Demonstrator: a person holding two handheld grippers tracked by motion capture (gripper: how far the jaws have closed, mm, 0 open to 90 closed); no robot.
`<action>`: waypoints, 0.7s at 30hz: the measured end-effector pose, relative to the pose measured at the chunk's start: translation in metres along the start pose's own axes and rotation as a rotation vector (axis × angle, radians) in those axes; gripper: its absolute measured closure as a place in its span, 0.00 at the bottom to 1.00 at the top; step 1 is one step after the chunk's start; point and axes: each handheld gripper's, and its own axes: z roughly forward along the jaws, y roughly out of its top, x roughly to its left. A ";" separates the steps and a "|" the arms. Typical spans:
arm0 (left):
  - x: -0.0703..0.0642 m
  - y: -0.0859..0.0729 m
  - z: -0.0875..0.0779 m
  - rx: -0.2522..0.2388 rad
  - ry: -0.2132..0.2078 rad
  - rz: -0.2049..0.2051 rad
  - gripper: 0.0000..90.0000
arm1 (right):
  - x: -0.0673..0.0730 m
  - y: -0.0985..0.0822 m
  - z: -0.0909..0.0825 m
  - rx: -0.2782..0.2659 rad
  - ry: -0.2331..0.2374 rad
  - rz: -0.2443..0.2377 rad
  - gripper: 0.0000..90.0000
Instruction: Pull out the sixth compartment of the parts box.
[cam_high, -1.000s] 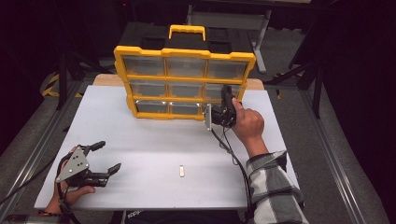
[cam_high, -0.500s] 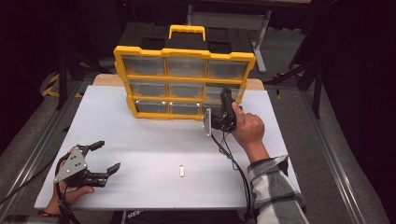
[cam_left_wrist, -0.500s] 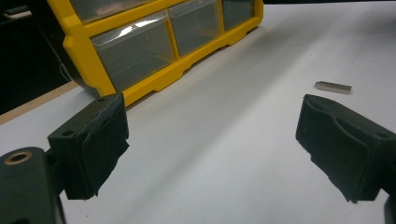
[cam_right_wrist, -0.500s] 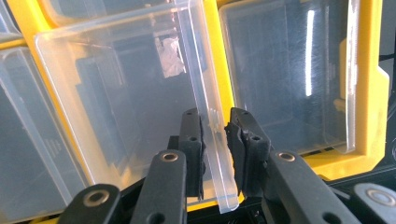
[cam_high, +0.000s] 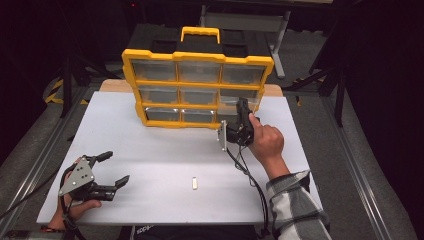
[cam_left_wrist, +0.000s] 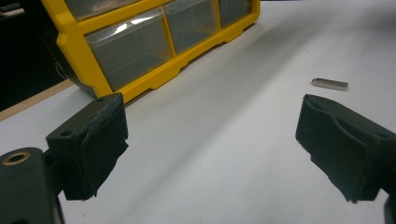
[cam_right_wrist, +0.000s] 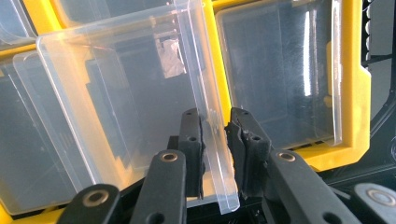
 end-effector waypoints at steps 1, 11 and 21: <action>0.000 0.000 0.000 0.000 0.001 0.000 0.11 | 0.000 0.000 -0.001 -0.003 0.000 0.010 0.84; 0.000 0.001 0.000 0.003 -0.005 0.005 0.11 | -0.001 -0.002 -0.012 -0.015 0.003 0.014 0.84; 0.000 0.001 0.000 0.009 -0.002 0.010 0.11 | -0.003 -0.003 -0.022 -0.034 0.009 0.022 0.84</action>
